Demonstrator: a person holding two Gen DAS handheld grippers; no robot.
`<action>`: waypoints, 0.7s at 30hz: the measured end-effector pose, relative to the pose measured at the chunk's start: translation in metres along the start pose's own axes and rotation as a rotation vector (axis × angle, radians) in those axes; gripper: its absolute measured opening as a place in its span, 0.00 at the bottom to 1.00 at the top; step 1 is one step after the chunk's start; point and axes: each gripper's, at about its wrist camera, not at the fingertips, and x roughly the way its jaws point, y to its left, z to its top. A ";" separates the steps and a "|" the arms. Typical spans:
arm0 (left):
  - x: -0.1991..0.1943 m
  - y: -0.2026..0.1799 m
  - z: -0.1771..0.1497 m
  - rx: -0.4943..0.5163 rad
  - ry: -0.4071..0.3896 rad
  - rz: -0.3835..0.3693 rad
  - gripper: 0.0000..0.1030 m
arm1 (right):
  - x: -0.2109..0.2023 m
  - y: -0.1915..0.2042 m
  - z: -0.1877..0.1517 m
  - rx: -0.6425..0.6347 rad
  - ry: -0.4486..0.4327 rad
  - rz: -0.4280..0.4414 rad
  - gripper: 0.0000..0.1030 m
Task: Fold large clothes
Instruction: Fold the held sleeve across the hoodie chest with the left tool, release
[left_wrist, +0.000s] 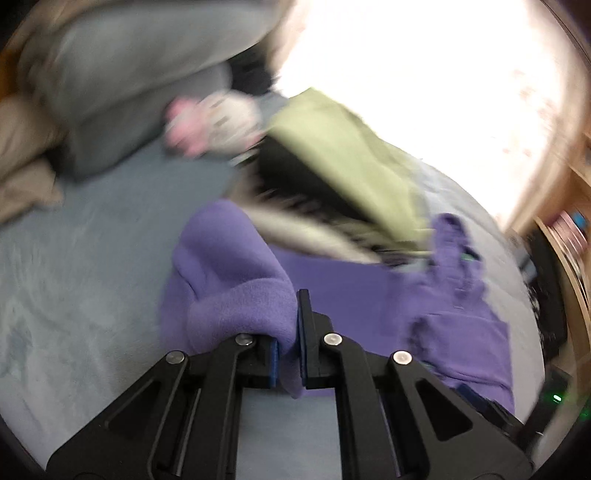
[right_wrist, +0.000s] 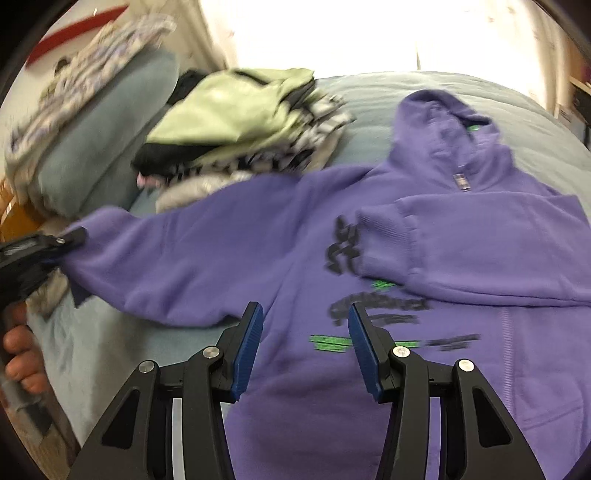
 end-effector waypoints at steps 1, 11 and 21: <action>-0.012 -0.025 0.003 0.037 -0.015 -0.027 0.05 | -0.012 -0.011 0.001 0.017 -0.019 0.004 0.47; -0.026 -0.249 -0.033 0.321 -0.014 -0.168 0.05 | -0.111 -0.141 -0.011 0.143 -0.155 -0.076 0.47; 0.105 -0.381 -0.155 0.455 0.301 -0.157 0.27 | -0.155 -0.301 -0.046 0.350 -0.159 -0.146 0.47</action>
